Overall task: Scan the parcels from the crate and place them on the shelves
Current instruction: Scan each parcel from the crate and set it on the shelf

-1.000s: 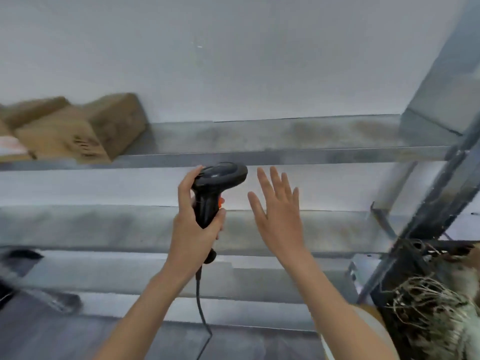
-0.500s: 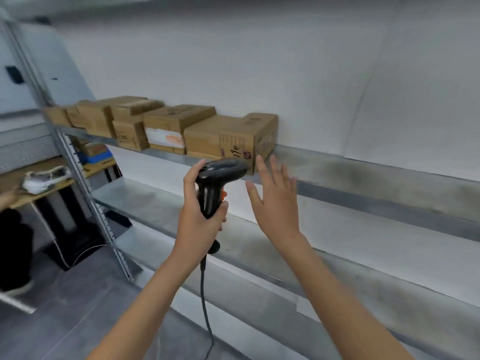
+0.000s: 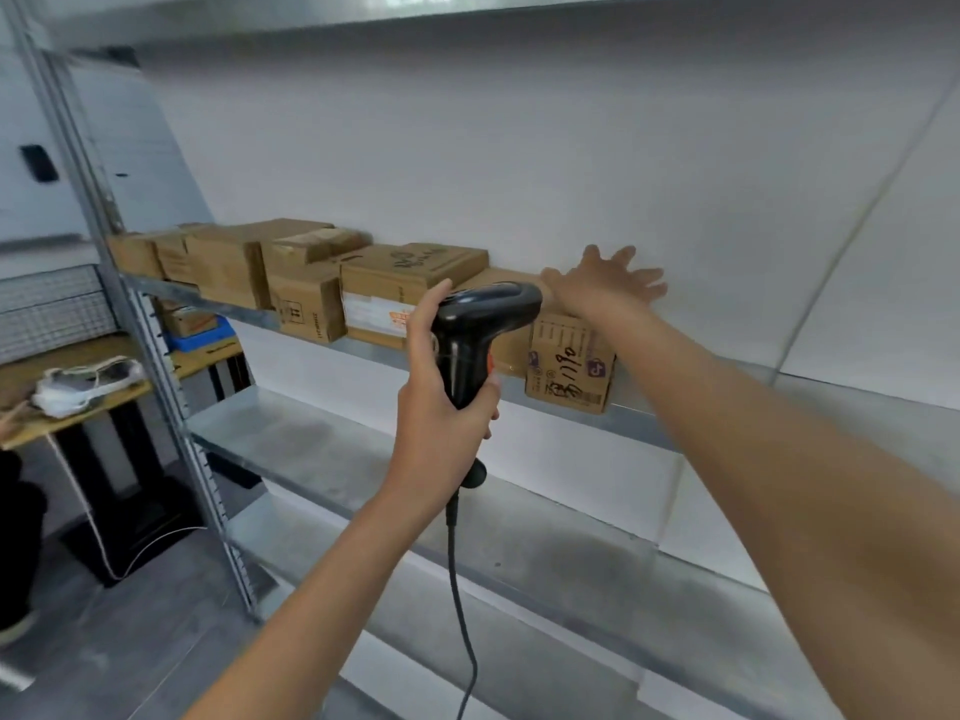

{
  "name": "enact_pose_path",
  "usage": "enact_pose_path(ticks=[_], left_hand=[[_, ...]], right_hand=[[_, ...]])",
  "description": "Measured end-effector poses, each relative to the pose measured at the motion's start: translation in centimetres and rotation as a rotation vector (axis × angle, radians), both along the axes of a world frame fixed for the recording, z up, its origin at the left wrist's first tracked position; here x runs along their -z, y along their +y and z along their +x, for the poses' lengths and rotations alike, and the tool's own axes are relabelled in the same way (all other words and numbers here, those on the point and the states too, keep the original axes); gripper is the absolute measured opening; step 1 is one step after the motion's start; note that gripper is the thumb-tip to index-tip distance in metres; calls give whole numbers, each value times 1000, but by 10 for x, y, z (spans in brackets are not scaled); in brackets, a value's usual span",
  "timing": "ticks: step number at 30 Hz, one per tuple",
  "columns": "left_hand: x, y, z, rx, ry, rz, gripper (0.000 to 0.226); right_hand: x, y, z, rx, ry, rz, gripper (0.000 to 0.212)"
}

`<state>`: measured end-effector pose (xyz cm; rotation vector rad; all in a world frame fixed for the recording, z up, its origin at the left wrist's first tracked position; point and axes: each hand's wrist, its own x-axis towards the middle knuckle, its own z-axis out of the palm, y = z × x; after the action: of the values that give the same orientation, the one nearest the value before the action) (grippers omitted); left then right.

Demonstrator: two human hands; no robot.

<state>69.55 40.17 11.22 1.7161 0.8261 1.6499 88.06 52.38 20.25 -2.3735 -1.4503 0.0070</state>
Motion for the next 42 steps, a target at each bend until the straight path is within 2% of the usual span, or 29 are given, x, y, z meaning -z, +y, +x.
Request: enact_pose_path(ticks=[3, 7, 10, 16, 20, 21, 25, 34, 37, 42], left_hand=[[4, 3, -2, 18, -37, -9, 85], [11, 3, 1, 21, -72, -36, 85], [17, 1, 3, 31, -83, -44, 87], [27, -6, 5, 44, -93, -65, 90], [36, -11, 9, 62, -109, -98, 90], [38, -11, 10, 67, -107, -104, 90], [46, -14, 10, 85, -106, -113, 88], [86, -32, -6, 159, -160, -183, 88], [114, -47, -16, 155, -163, -236, 88], [170, -78, -27, 144, -162, -398, 87]], right_hand=[[0, 7, -2, 75, 99, -77, 84], [-3, 3, -2, -32, 106, -141, 56], [-2, -8, -6, -81, 104, -75, 40], [-13, -39, -7, -57, 72, -115, 50], [3, -61, -12, -21, 86, 8, 35], [10, -67, -15, -15, 70, 49, 37], [42, -94, -29, -77, -73, 196, 67], [140, -184, -57, -46, -115, 448, 77], [185, -218, -59, -48, -6, 532, 76], [250, -250, -64, -36, 307, 433, 75]])
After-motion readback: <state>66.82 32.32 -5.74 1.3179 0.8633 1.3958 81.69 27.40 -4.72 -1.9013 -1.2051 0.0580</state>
